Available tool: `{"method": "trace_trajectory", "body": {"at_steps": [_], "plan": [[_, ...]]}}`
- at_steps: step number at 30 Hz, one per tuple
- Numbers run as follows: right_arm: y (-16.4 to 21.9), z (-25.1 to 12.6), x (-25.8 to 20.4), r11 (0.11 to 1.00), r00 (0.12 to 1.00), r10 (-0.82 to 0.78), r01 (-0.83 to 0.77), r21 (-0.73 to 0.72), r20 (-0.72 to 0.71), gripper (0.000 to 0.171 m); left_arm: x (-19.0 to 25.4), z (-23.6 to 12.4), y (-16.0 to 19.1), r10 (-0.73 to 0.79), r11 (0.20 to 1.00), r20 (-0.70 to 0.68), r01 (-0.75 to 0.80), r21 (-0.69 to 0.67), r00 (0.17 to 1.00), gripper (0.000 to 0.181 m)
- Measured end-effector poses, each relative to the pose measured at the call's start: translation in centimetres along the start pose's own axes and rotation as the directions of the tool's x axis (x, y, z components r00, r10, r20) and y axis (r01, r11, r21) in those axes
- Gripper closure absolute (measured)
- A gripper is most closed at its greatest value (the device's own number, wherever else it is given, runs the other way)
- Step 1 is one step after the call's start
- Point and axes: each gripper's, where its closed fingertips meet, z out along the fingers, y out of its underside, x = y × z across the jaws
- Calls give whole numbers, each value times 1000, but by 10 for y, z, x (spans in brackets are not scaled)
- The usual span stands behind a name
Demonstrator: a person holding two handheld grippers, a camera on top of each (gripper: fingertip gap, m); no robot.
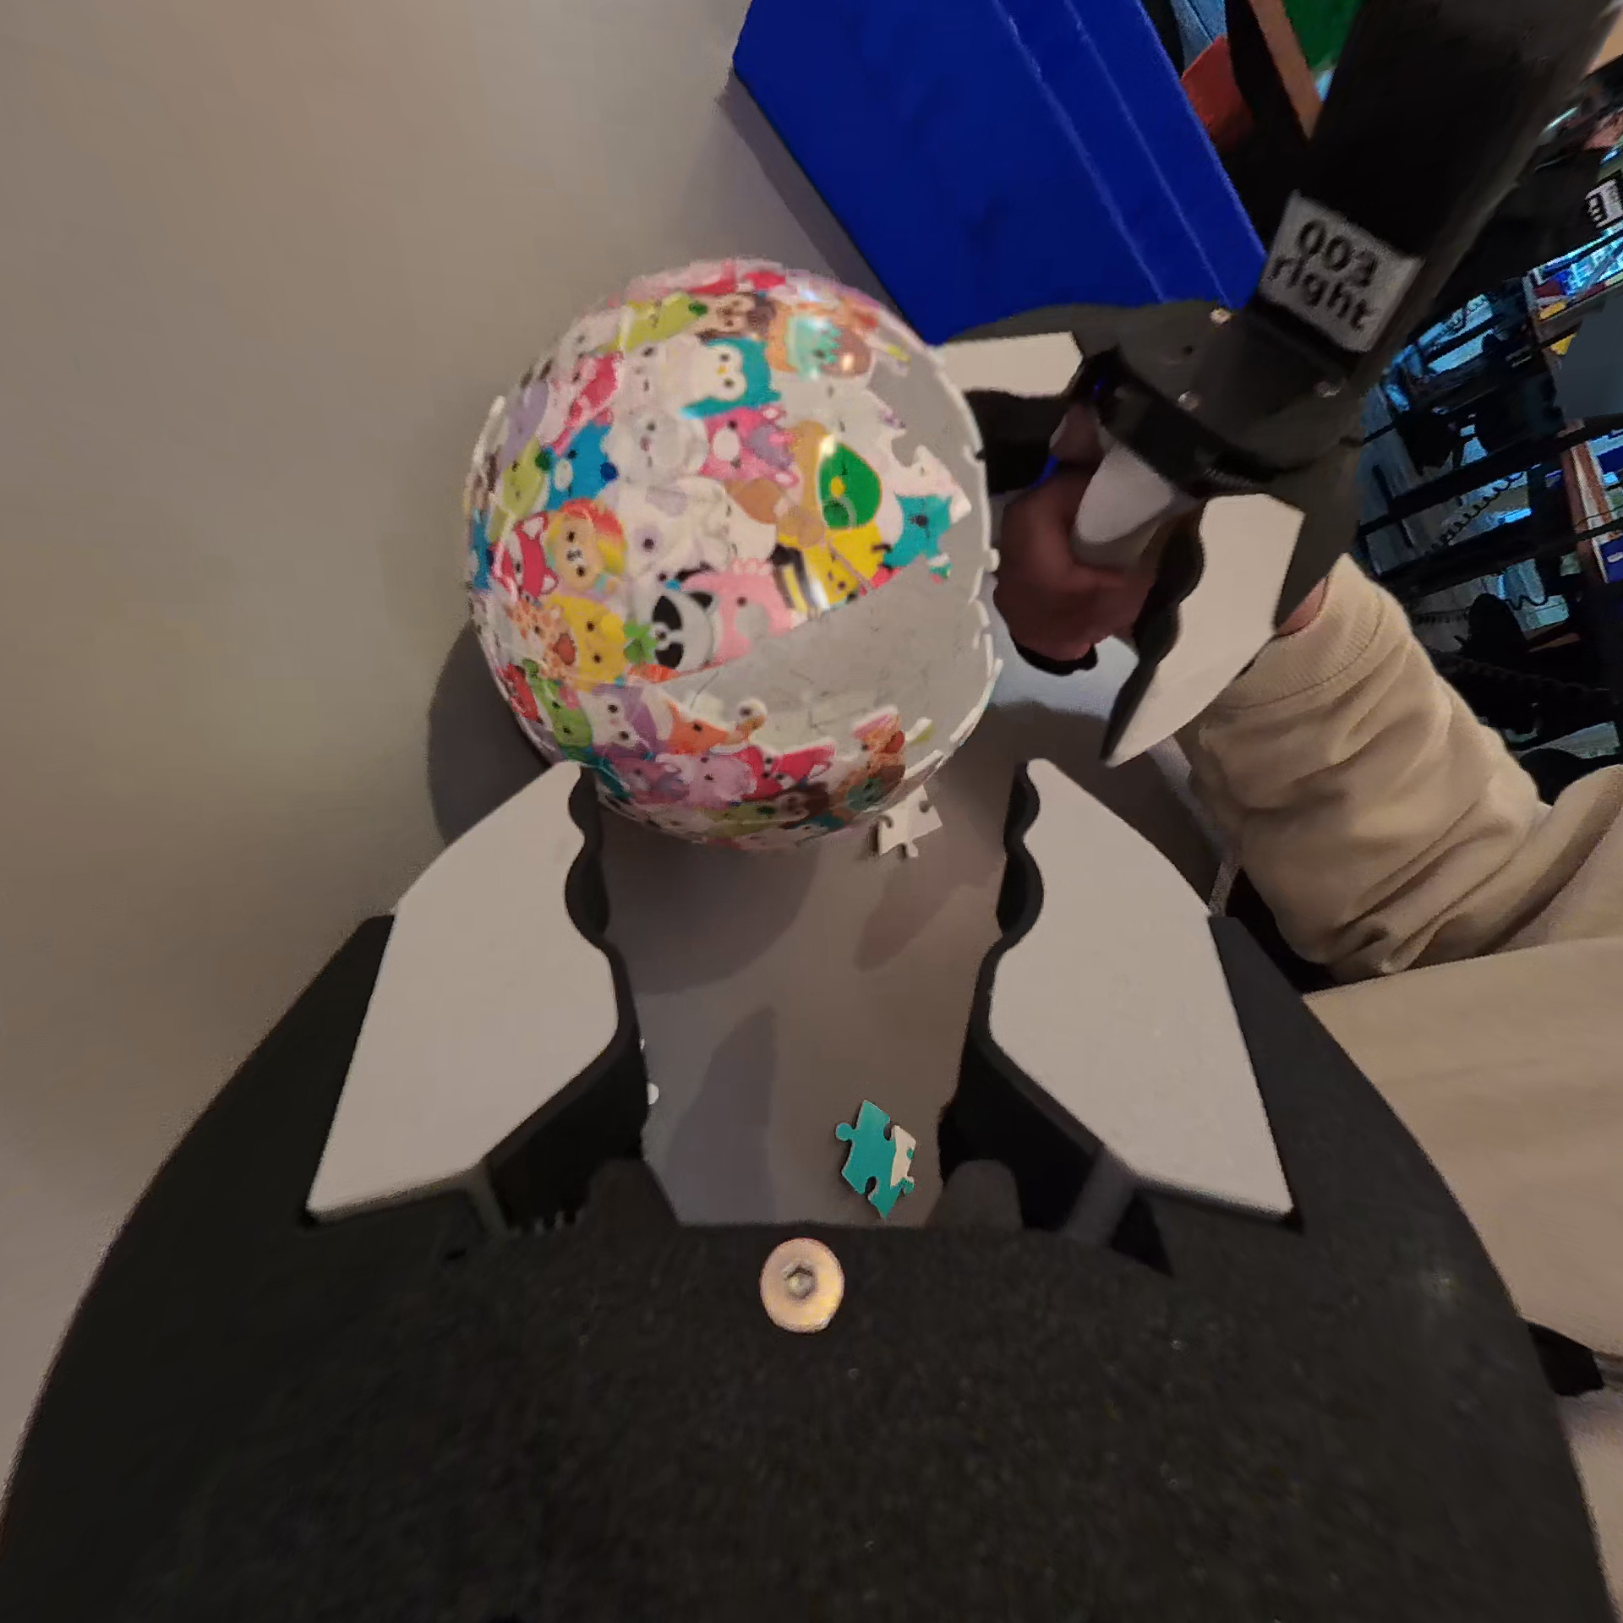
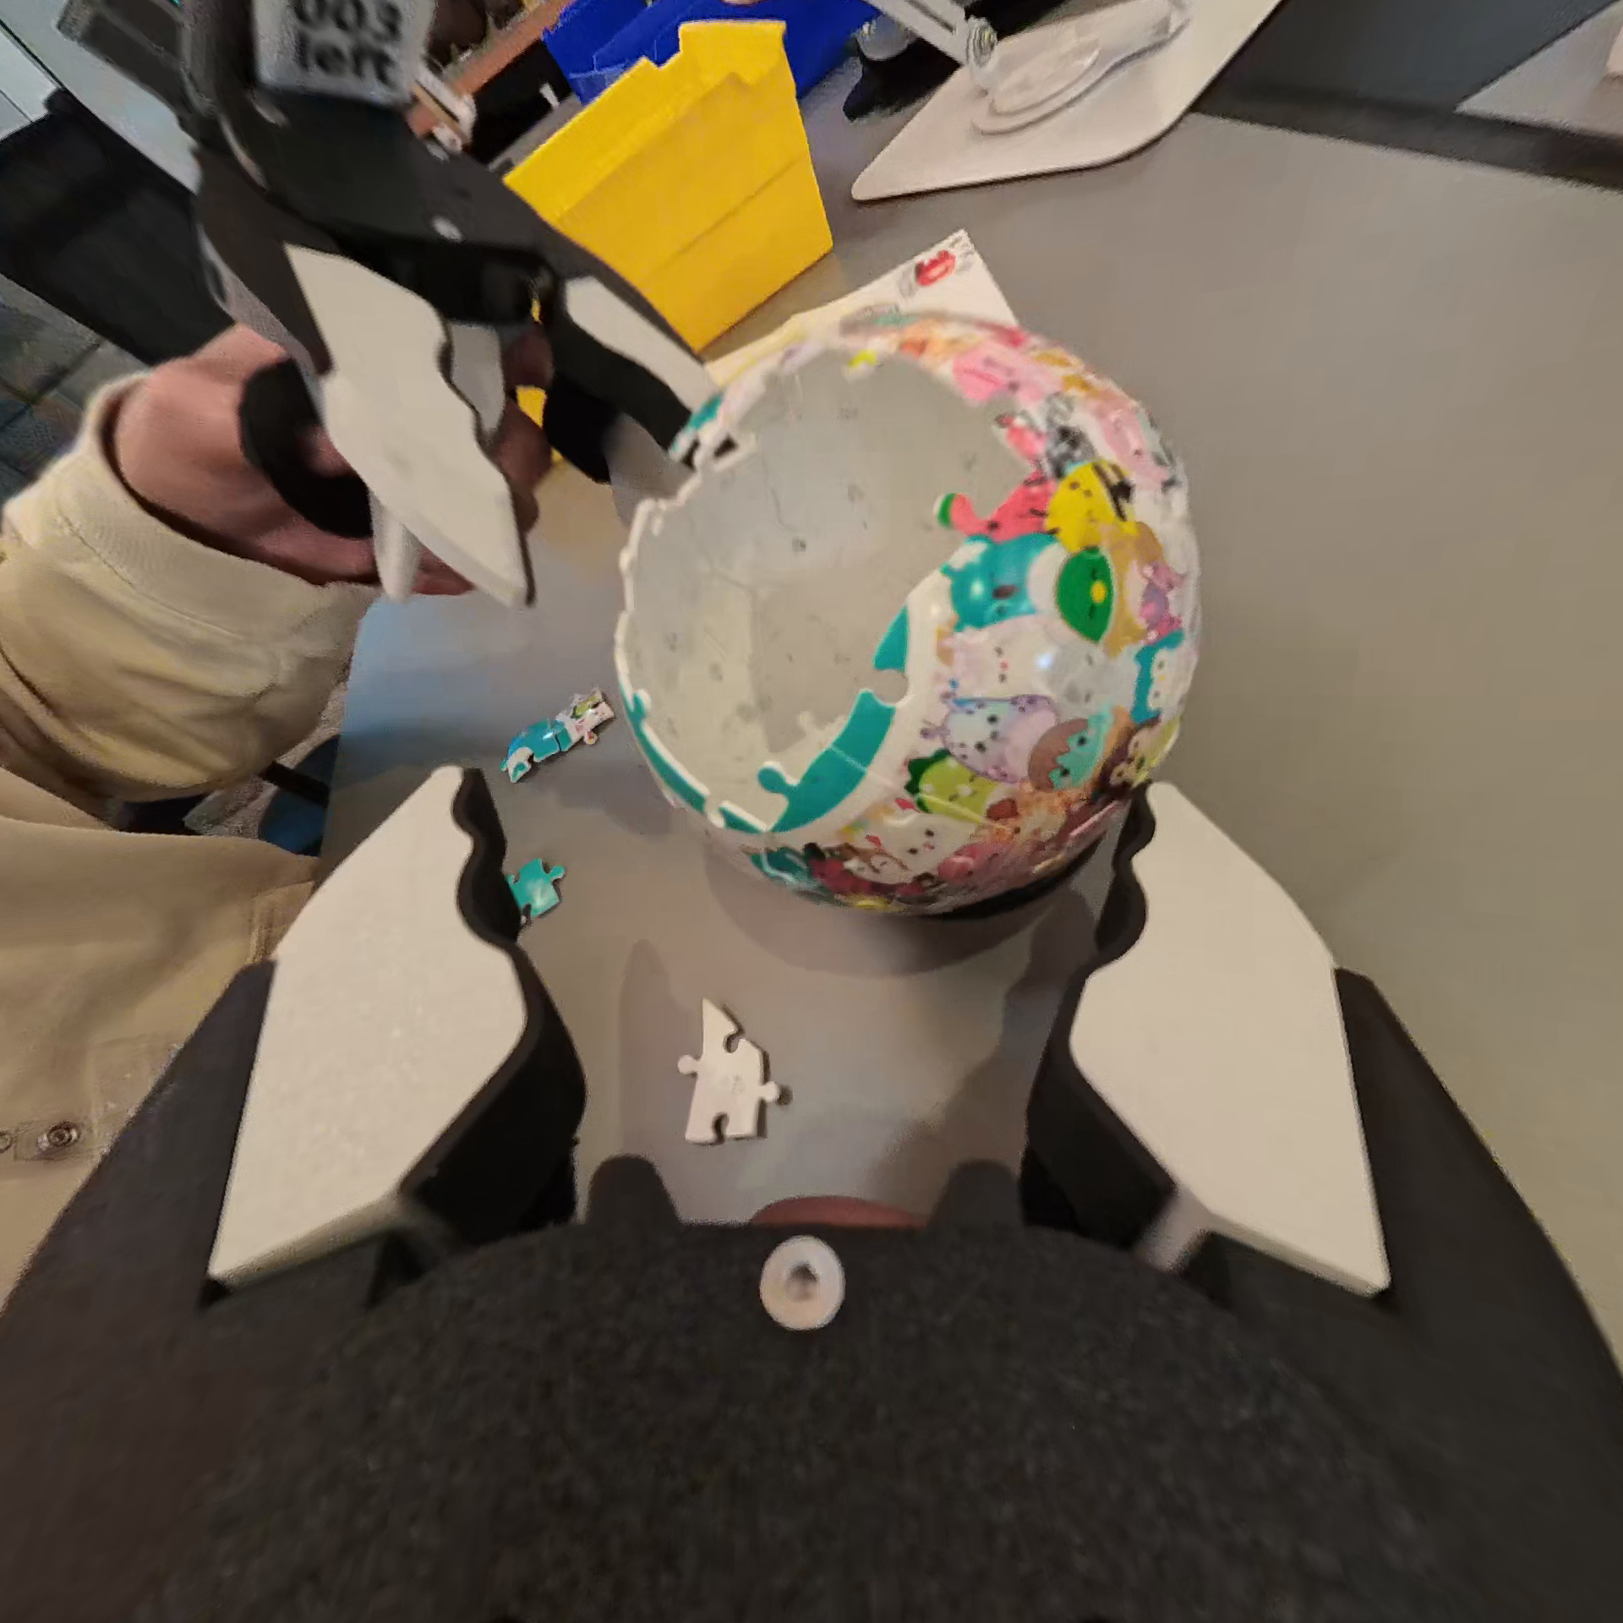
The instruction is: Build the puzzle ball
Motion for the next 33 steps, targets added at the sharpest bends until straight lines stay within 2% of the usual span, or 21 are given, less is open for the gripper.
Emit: {"method": "trace_trajectory", "body": {"at_steps": [6,13,23,29,31,33], "plan": [[0,-5,2,997,997,-77,77,-12,-30,44,-1,1,4,-25,999,-69,28,36,997,97],[14,6,7,997,996,12,-5,-76,86,39,4,-1,2,-42,998,-126,48,44,991,95],[-6,1,4,990,991,-127,124,-67,-36,38,-3,15,11,-70,997,-166,75,27,984,88],[3,-7,9,986,984,-150,142,-87,-94,41,0,7,12,-32,996,-201,47,71,979,92],[17,-23,12,981,978,-158,140,-132,-136,53,5,-4,16,-7,996,-216,27,88,976,99],[47,-40,6,957,968,-193,151,-246,-157,84,10,-16,22,37,993,-211,-13,114,977,112]]}}
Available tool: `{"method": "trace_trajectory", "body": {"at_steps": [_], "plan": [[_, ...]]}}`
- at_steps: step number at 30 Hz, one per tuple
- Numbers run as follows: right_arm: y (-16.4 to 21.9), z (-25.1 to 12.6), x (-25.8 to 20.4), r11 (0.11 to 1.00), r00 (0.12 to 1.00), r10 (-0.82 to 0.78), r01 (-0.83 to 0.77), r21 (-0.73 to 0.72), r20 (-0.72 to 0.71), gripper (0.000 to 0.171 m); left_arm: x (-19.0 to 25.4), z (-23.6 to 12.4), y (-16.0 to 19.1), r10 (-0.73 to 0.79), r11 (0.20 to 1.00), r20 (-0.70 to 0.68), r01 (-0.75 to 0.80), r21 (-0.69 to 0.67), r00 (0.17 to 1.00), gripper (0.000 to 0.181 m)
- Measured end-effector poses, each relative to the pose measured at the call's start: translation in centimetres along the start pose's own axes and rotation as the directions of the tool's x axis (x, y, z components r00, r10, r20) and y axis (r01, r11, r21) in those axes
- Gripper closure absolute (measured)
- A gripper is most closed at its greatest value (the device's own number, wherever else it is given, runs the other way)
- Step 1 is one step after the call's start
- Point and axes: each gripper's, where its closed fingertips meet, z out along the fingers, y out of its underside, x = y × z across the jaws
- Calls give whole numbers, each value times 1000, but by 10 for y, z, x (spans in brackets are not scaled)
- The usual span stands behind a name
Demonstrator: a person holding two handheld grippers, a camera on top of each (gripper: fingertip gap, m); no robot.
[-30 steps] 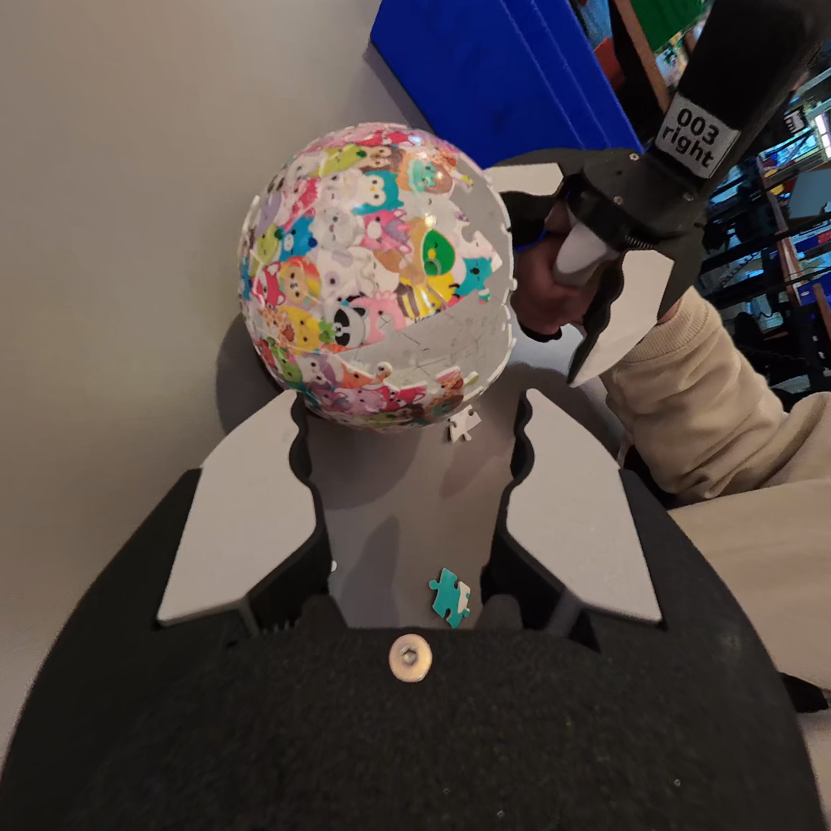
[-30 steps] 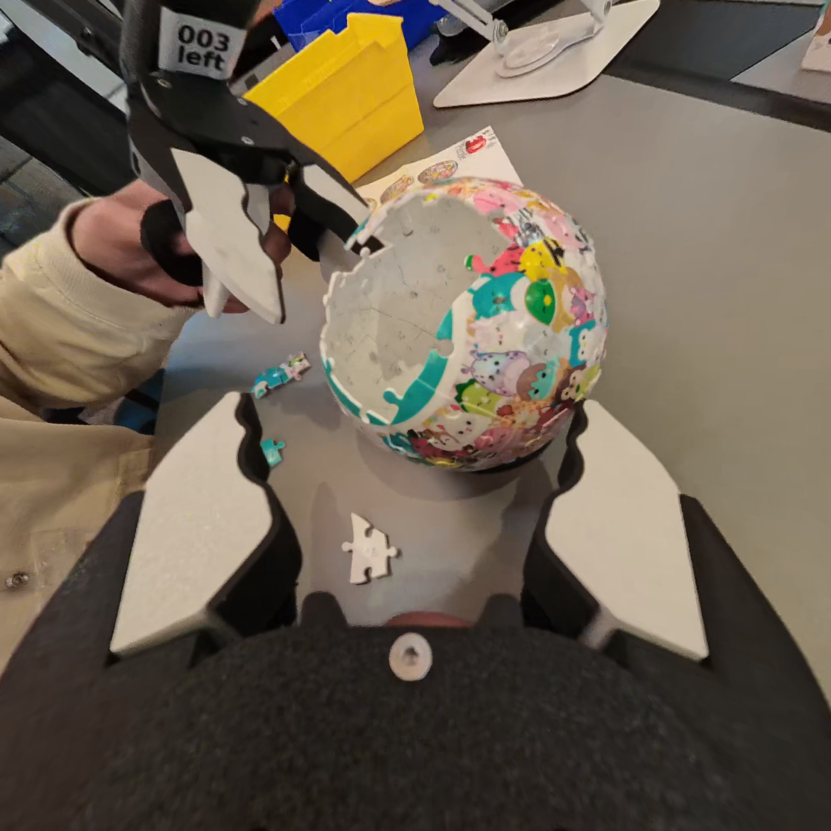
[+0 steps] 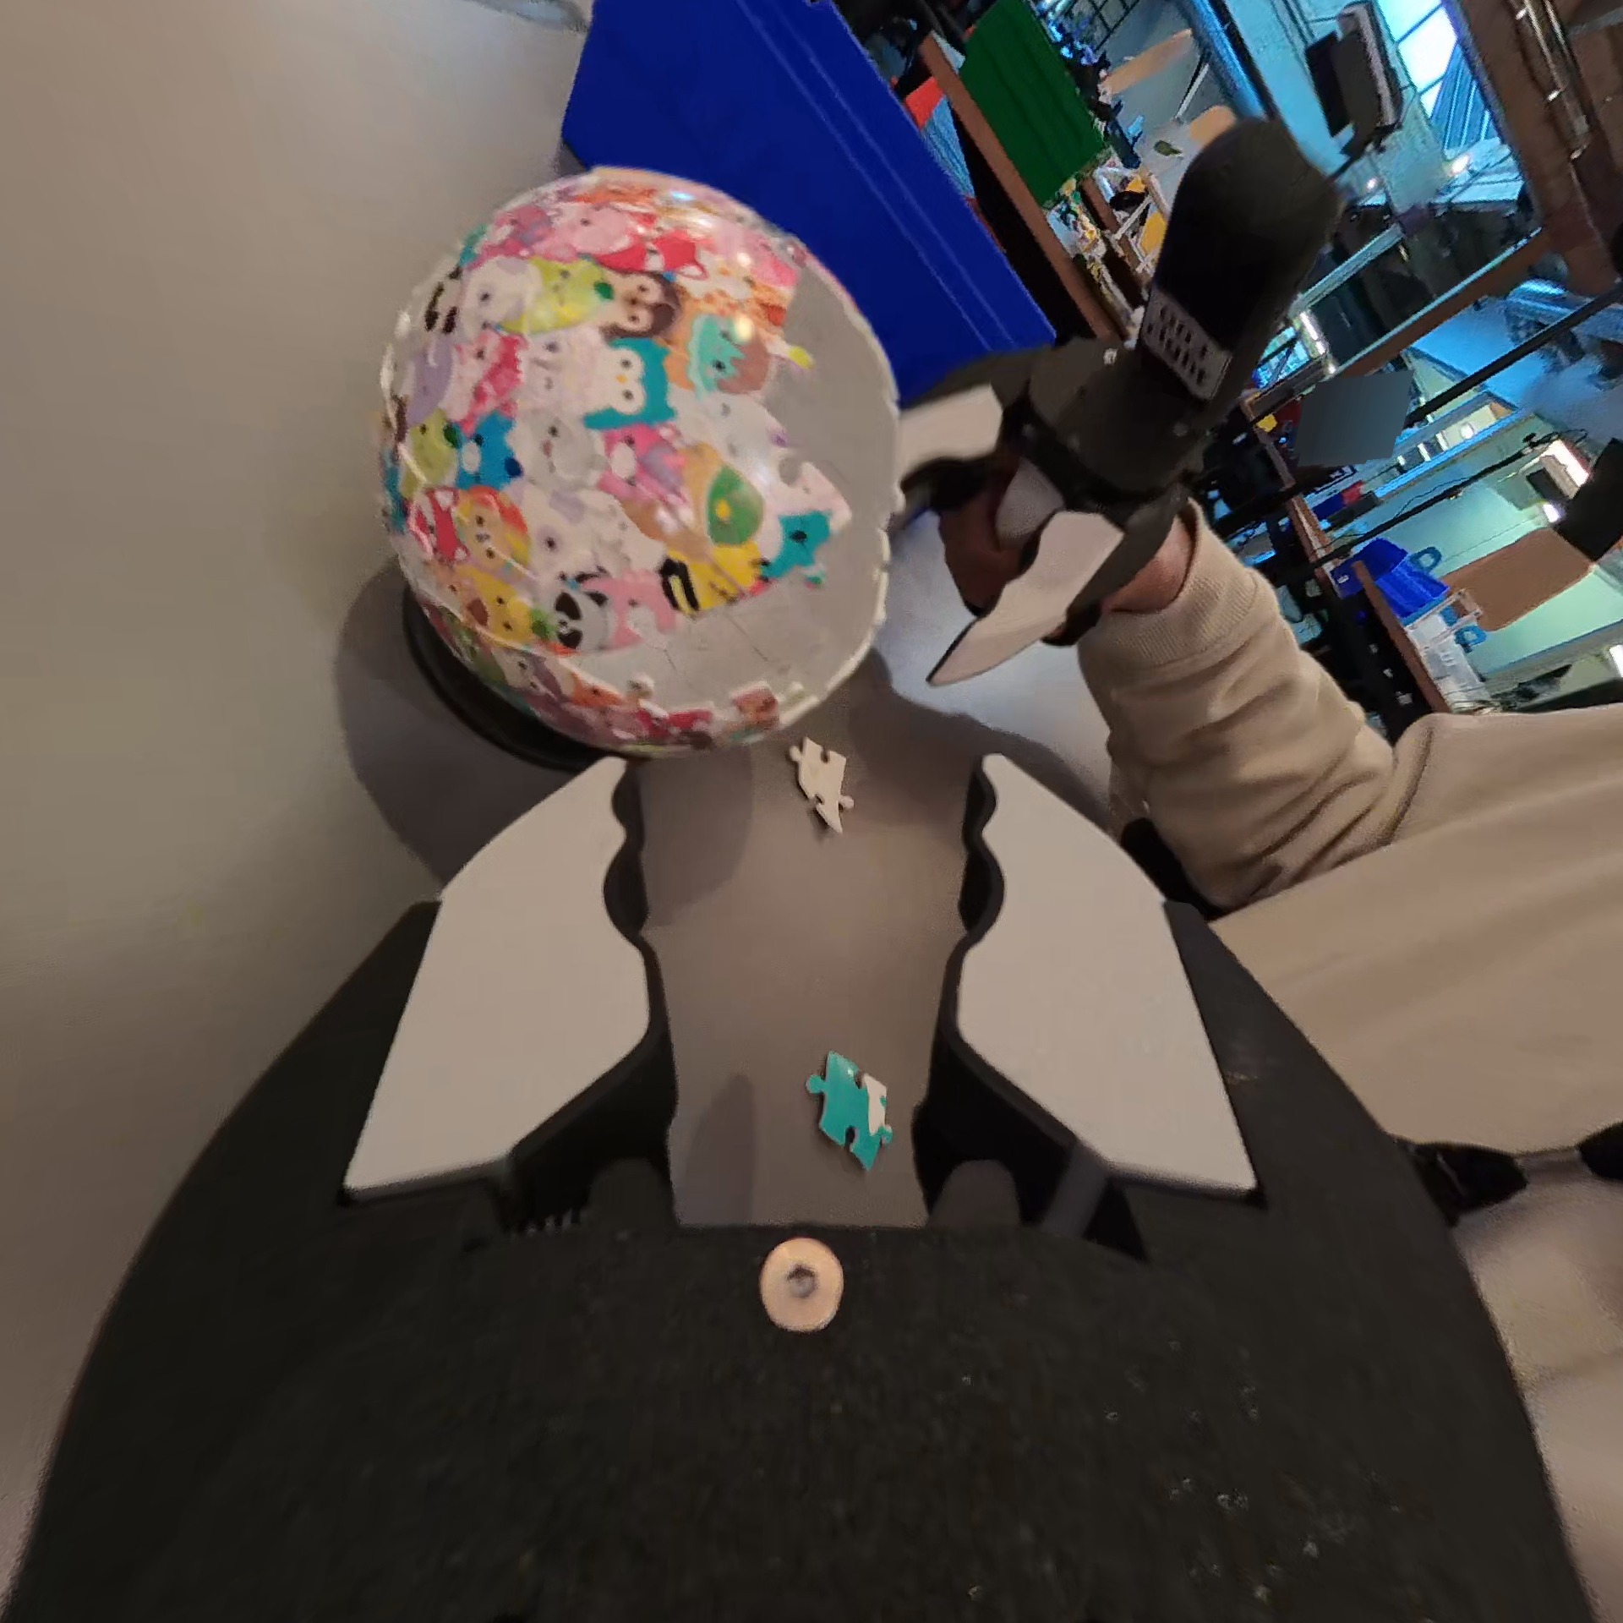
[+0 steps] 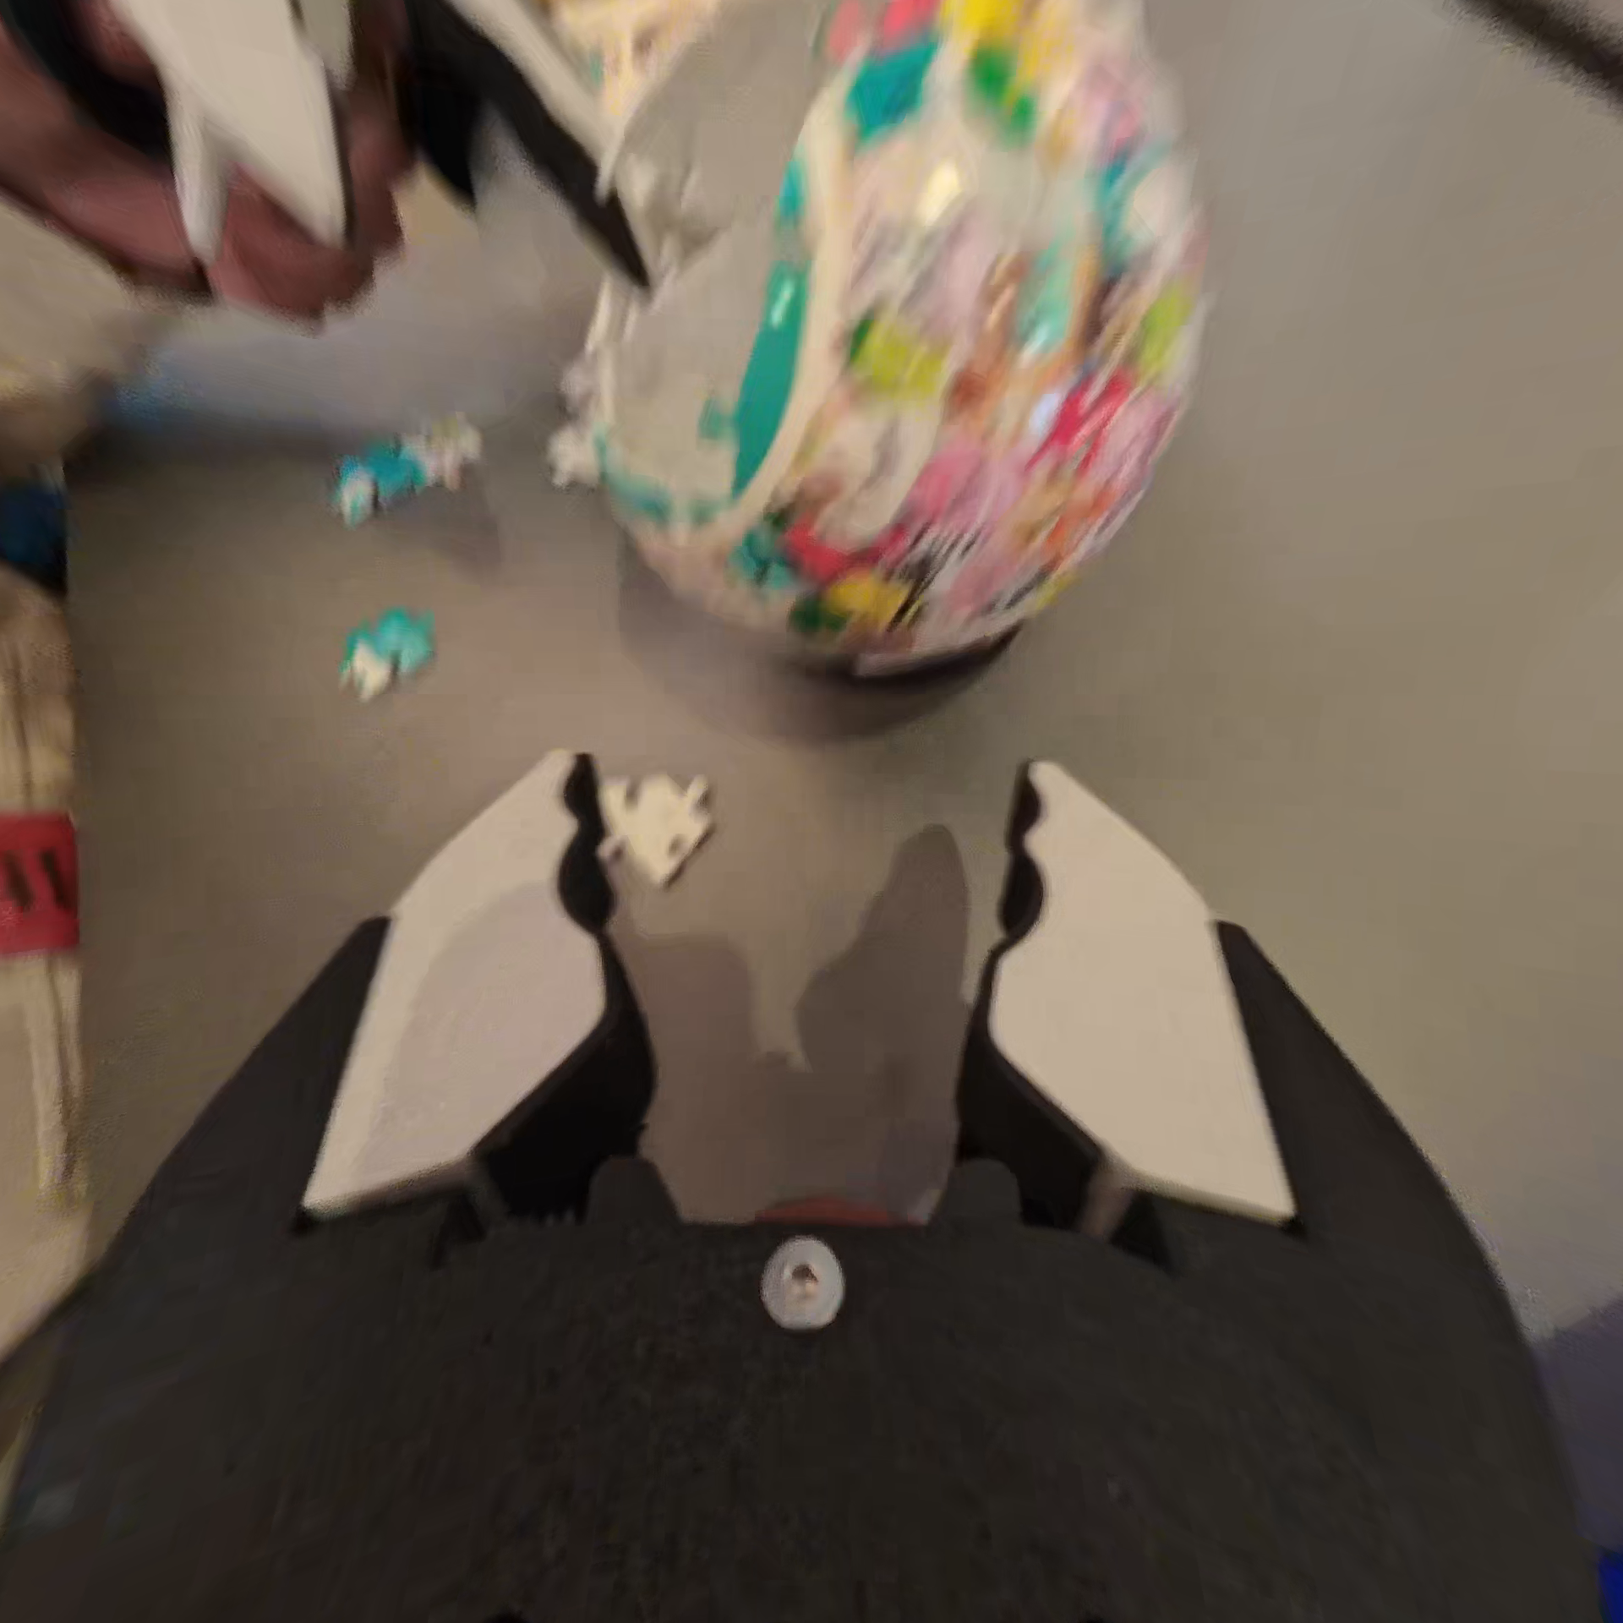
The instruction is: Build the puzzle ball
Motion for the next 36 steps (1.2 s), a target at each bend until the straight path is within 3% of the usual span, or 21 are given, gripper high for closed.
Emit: {"method": "trace_trajectory", "body": {"at_steps": [2,5,8,10,13,15,17,22,25,27,28,30,32,34,35,36], "plan": [[28,-1,-28,995,999,-19,22,-96,36,109,7,-10,6,40,999,19,-41,31,999,121],[41,15,-55,990,992,-118,114,-88,-44,121,17,-17,14,83,993,52,-88,84,995,135],[48,30,-50,976,968,-193,172,-135,-159,120,25,-18,23,110,987,66,-117,111,992,141],[47,38,-45,971,959,-213,186,-152,-189,106,35,-16,28,109,986,32,-112,123,994,141],[42,47,-55,959,956,-261,241,-149,-135,129,41,-14,37,146,984,43,-149,94,988,142],[42,47,-53,936,925,-334,302,-183,-183,166,44,-14,42,175,981,61,-180,73,983,143],[41,48,-50,912,885,-399,357,-202,-238,171,50,-16,42,204,975,68,-209,77,977,144],[41,45,-54,922,893,-377,336,-194,-245,171,61,-18,43,244,964,80,-251,91,966,147],[5,31,-83,978,980,-171,181,101,-101,171,67,-17,48,247,963,56,-252,93,967,147],[-35,9,-106,931,990,5,-55,360,137,171,71,-17,51,259,961,30,-261,95,965,146],[-46,0,-107,895,978,58,-140,423,201,171,72,-17,54,264,961,22,-265,85,964,146],[-30,1,-85,936,997,49,-64,346,52,171,67,-15,58,274,959,50,-277,59,960,145],[5,5,-70,988,989,-101,113,105,-110,168,69,-15,60,278,958,47,-281,54,959,145],[24,6,-49,989,957,-149,141,-50,-249,112,70,-16,59,274,959,46,-277,66,961,145],[29,10,-43,991,957,-122,105,-80,-263,98,70,-16,59,270,960,40,-272,71,962,145],[33,18,-43,995,970,-78,62,-79,-230,97,70,-16,58,264,961,31,-265,73,964,145]]}}
